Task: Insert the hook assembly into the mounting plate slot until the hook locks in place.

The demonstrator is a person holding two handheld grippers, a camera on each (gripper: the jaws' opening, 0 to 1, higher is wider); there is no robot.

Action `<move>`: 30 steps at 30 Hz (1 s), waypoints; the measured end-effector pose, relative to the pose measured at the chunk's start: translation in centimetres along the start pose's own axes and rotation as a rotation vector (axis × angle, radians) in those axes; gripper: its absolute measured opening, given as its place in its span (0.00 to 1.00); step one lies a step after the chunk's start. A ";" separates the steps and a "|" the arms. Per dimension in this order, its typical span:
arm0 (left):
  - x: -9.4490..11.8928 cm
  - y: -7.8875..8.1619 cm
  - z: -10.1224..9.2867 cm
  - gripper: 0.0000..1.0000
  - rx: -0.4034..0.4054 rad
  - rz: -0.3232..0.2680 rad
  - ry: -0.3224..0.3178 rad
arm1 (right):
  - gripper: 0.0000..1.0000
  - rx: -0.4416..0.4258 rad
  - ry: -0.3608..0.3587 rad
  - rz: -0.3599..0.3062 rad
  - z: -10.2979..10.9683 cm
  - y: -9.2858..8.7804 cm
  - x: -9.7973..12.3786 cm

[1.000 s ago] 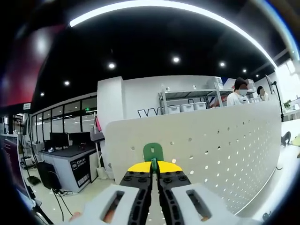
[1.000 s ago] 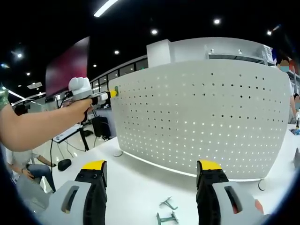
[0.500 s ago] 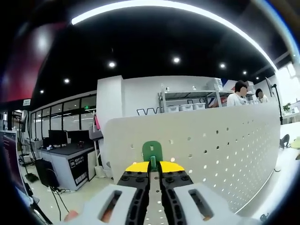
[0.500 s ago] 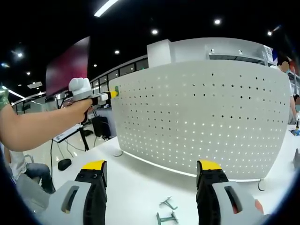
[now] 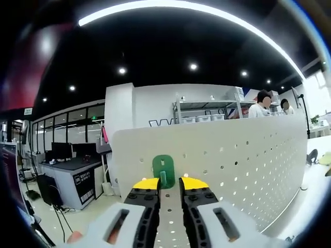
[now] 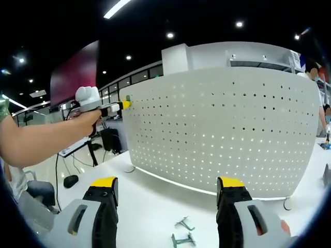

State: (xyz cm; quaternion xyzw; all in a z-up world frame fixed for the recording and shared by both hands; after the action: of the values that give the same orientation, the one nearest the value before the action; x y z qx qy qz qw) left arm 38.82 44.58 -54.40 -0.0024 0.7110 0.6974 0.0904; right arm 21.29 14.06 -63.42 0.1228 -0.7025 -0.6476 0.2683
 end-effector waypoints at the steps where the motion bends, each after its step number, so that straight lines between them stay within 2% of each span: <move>1: 0.0 0.0 0.0 0.16 0.000 0.002 -0.001 | 0.80 0.000 0.000 -0.001 0.0 0.0 0.0; 30: 2.1 -1.2 -0.1 0.20 0.019 0.029 -0.002 | 0.79 0.001 0.008 -0.005 0.5 0.2 0.0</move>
State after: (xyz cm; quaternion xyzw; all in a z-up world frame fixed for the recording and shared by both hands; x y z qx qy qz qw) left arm 36.88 44.71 -55.87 0.0095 0.7174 0.6919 0.0811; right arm 21.04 14.51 -63.24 0.1272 -0.7015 -0.6474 0.2693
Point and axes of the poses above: the point that each gripper's makers call its tool centre point, and the gripper's own axes: x roughly backward along the fingers, z roughly to its left, y roughly out of its top, the point moved 4 cm from there along x, roughly backward along the fingers, and after that the axes turned 5 degrees about x, right-handed, at the moved point
